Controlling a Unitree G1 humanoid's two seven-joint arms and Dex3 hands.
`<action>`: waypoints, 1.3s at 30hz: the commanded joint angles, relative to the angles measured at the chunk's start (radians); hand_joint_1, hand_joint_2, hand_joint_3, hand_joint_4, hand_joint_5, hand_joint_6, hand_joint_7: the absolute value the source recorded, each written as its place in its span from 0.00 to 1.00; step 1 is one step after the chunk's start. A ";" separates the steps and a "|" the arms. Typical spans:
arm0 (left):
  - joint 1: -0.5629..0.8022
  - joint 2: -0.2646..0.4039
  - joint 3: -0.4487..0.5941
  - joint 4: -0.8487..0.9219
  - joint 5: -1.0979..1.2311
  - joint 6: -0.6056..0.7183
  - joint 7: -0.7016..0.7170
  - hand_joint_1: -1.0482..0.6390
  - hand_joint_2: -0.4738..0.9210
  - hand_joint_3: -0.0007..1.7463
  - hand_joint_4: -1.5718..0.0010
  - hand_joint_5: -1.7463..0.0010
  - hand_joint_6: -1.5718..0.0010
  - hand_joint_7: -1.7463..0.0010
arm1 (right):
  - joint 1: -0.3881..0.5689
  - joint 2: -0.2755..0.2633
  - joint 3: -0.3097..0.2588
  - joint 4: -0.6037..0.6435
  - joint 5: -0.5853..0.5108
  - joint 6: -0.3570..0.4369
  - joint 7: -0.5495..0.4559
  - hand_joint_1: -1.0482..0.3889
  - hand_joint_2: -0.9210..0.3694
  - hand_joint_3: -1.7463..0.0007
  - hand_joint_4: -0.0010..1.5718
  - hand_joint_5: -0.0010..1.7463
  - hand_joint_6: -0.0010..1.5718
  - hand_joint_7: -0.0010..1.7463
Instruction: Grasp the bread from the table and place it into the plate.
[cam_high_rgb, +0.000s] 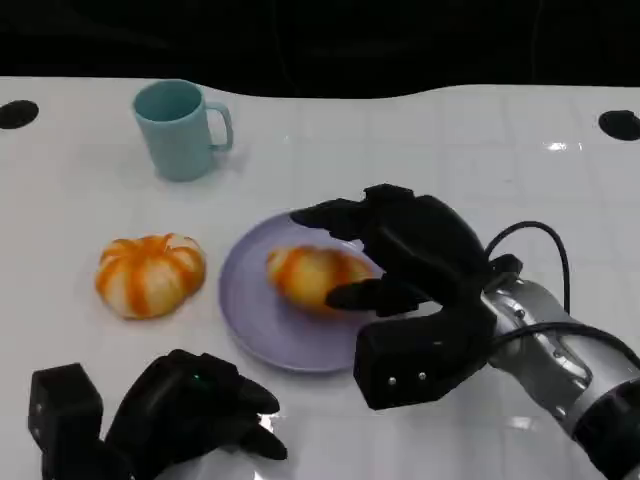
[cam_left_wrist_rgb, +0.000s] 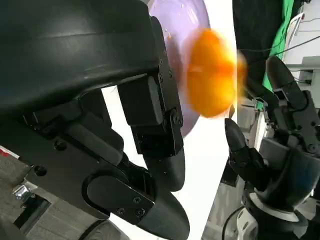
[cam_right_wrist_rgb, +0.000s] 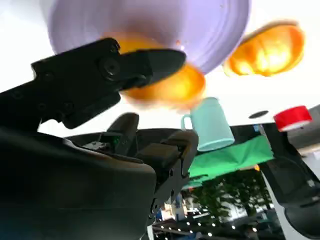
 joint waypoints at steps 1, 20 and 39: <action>0.008 0.012 0.000 -0.006 0.006 -0.007 0.007 0.00 0.89 0.00 0.00 0.85 0.00 0.98 | 0.010 -0.022 -0.001 -0.038 0.002 0.024 0.030 0.15 0.00 0.81 0.08 0.29 0.15 0.02; 0.003 0.010 0.001 0.000 0.004 0.000 0.007 0.00 0.89 0.00 0.00 0.85 0.00 0.98 | 0.103 -0.085 -0.040 -0.158 0.050 -0.023 0.043 0.21 0.00 0.81 0.17 0.34 0.24 0.05; 0.011 0.001 0.000 -0.018 0.003 -0.005 0.008 0.00 0.89 0.00 0.00 0.86 0.00 0.99 | 0.413 -0.198 -0.207 -0.293 0.237 -0.331 -0.039 0.35 0.00 0.90 0.37 0.93 0.31 0.75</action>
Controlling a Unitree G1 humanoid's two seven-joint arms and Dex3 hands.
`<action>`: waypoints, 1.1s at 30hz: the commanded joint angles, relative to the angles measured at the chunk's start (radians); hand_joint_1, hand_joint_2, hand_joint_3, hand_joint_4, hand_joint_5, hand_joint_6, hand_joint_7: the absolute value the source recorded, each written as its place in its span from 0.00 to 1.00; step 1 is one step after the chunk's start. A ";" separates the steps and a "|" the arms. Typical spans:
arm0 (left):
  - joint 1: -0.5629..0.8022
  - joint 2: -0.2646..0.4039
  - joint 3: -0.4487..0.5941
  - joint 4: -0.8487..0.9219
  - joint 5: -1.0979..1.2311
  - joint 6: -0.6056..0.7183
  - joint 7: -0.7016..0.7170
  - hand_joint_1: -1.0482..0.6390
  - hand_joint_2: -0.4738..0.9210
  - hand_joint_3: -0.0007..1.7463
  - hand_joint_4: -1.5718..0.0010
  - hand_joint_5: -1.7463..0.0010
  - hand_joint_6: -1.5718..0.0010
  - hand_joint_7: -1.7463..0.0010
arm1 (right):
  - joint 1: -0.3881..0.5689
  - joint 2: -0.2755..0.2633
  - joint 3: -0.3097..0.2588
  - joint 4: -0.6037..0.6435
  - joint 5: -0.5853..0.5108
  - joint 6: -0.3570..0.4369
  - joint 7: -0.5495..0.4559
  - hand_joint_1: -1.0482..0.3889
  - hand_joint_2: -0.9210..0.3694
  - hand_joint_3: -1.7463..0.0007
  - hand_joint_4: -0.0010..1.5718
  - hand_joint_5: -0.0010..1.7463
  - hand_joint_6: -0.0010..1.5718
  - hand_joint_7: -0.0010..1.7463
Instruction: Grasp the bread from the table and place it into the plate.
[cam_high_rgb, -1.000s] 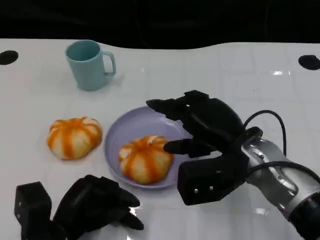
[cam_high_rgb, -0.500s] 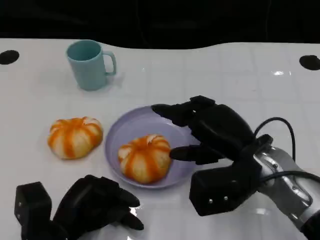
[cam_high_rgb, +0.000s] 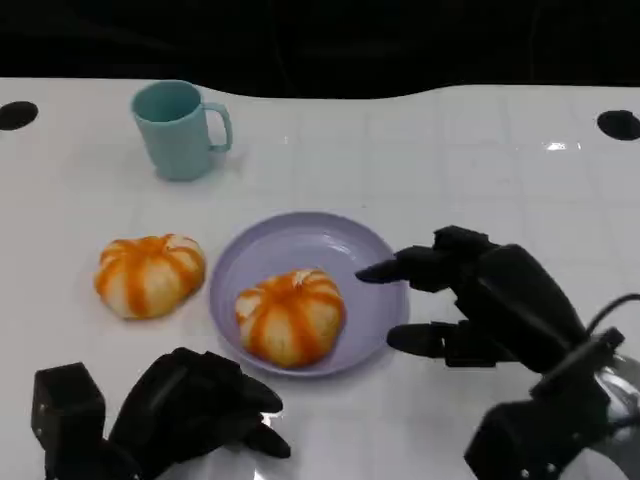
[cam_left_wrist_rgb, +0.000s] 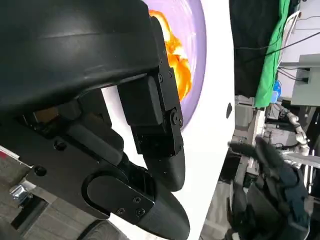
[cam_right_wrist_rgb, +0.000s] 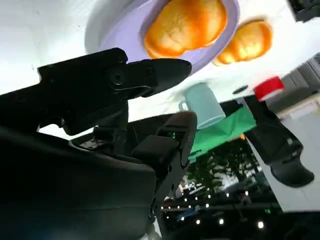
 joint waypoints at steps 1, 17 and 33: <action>0.011 0.011 0.000 -0.013 0.003 0.002 0.011 0.00 0.89 0.00 0.00 0.86 0.00 0.99 | 0.096 -0.038 -0.053 -0.051 0.105 -0.050 0.040 0.36 0.00 0.89 0.38 0.95 0.30 0.80; 0.015 0.025 0.011 -0.035 -0.016 0.030 -0.001 0.00 0.88 0.00 0.00 0.85 0.00 0.97 | 0.374 -0.036 -0.152 -0.203 0.379 -0.067 0.216 0.42 0.00 0.89 0.47 1.00 0.40 0.93; 0.052 0.030 0.007 -0.103 -0.021 0.053 0.008 0.00 0.88 0.00 0.00 0.86 0.00 0.97 | 0.408 0.052 -0.214 -0.212 0.626 0.070 0.398 0.44 0.00 0.85 0.51 1.00 0.37 1.00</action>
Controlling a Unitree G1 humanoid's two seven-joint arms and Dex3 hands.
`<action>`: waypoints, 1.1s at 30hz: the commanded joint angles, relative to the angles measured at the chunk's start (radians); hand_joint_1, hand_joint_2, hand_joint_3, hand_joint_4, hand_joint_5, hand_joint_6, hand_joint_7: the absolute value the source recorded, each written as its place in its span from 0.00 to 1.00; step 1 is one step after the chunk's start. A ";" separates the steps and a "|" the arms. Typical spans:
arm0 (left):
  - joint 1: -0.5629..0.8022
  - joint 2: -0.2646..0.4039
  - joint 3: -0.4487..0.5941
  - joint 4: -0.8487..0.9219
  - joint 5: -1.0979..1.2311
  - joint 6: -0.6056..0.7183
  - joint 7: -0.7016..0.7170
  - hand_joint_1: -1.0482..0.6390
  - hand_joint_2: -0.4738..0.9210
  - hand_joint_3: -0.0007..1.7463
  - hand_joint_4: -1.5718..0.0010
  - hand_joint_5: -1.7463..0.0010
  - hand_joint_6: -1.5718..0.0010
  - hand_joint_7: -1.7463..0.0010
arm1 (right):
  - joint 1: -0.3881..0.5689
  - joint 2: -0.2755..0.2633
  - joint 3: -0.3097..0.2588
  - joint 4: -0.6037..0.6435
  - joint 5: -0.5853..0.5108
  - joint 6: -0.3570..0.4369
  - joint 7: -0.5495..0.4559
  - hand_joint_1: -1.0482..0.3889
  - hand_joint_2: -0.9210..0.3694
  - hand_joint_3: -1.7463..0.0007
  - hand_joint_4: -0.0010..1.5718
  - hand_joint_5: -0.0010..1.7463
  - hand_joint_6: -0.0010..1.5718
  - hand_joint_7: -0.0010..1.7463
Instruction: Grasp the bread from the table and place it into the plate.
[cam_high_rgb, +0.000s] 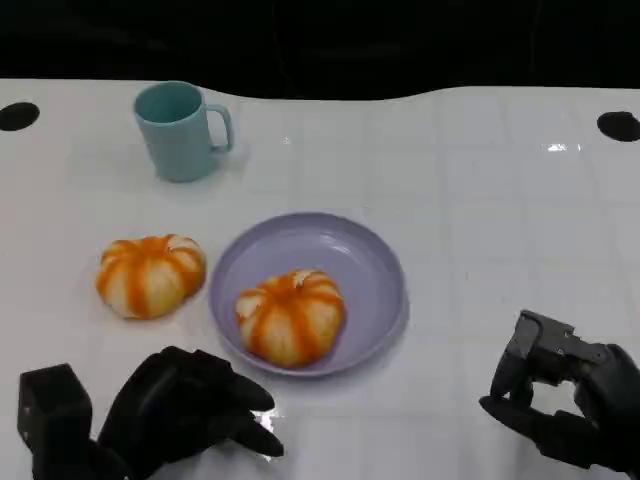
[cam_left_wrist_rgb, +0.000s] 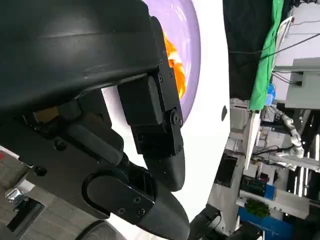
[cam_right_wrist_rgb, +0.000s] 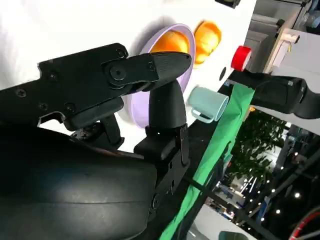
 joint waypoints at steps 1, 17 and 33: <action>0.015 0.015 0.001 -0.022 -0.006 0.022 0.005 0.00 0.88 0.00 0.00 0.86 0.00 0.97 | 0.011 0.013 -0.020 -0.018 0.028 0.037 0.029 0.44 0.00 0.86 0.52 1.00 0.38 1.00; 0.008 0.015 0.003 -0.012 -0.001 0.015 0.009 0.00 0.88 0.00 0.00 0.85 0.00 0.97 | 0.045 0.062 -0.025 -0.070 0.052 0.122 0.098 0.46 0.00 0.86 0.53 1.00 0.41 1.00; -0.009 0.016 0.004 0.027 0.001 -0.005 -0.001 0.00 0.88 0.00 0.00 0.86 0.00 0.98 | 0.024 0.079 -0.043 -0.033 0.037 0.098 0.117 0.45 0.00 0.87 0.53 1.00 0.40 1.00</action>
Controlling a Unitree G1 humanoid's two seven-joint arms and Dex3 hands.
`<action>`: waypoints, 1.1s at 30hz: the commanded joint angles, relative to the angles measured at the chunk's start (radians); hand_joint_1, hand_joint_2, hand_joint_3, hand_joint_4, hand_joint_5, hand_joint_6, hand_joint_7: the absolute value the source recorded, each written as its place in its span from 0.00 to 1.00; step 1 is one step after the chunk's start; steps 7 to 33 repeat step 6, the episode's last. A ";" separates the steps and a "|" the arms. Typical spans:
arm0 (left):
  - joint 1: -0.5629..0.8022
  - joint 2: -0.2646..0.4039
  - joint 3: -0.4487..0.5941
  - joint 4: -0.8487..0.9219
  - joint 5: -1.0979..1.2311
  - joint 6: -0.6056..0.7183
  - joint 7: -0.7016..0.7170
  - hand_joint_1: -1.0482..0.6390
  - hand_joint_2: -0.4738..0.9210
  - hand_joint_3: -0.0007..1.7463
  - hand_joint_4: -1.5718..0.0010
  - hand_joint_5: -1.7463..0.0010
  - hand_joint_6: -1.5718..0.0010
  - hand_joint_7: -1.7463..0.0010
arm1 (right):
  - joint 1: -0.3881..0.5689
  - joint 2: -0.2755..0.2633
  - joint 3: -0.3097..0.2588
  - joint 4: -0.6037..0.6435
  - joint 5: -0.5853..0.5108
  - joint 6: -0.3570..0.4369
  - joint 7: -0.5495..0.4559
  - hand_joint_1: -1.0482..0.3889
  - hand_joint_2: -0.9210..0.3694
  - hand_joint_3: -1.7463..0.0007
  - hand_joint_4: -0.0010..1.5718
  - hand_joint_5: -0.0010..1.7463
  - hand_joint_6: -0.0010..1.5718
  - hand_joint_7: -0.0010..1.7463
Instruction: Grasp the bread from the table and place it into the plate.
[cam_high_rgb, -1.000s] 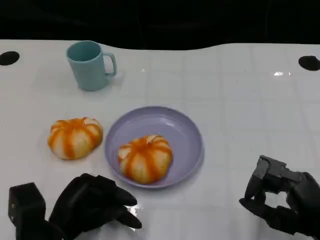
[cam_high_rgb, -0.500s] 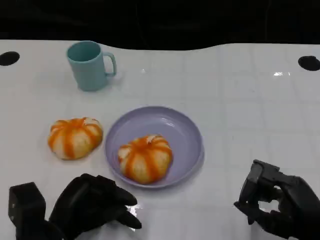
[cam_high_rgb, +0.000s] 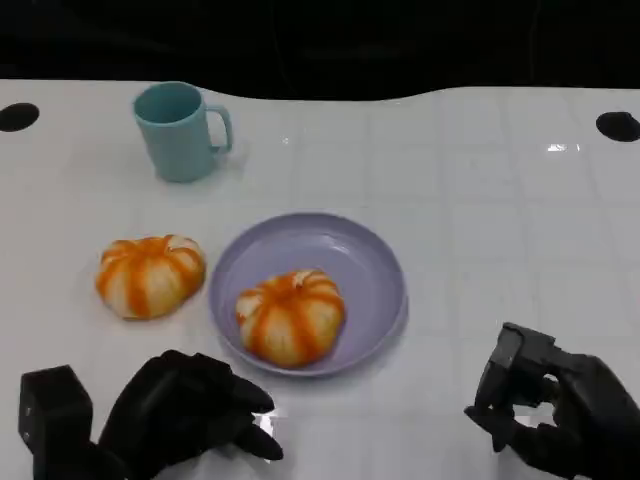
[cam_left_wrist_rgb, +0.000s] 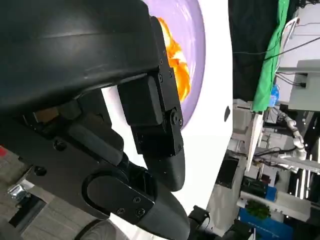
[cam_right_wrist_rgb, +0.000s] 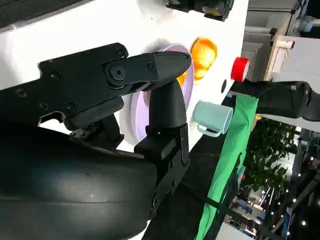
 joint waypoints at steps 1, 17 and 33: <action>-0.006 0.017 0.003 0.010 0.001 -0.021 -0.006 0.00 0.88 0.00 0.00 0.86 0.00 0.98 | -0.008 -0.002 -0.016 0.012 0.011 -0.012 0.010 0.45 0.00 0.87 0.53 1.00 0.40 1.00; -0.007 0.017 0.002 0.010 0.001 -0.014 -0.004 0.00 0.88 0.00 0.00 0.86 0.00 0.98 | -0.012 0.000 -0.019 0.015 0.004 -0.013 0.010 0.45 0.00 0.87 0.52 1.00 0.40 1.00; -0.007 0.017 0.002 0.010 0.001 -0.014 -0.004 0.00 0.88 0.00 0.00 0.86 0.00 0.98 | -0.012 0.000 -0.019 0.015 0.004 -0.013 0.010 0.45 0.00 0.87 0.52 1.00 0.40 1.00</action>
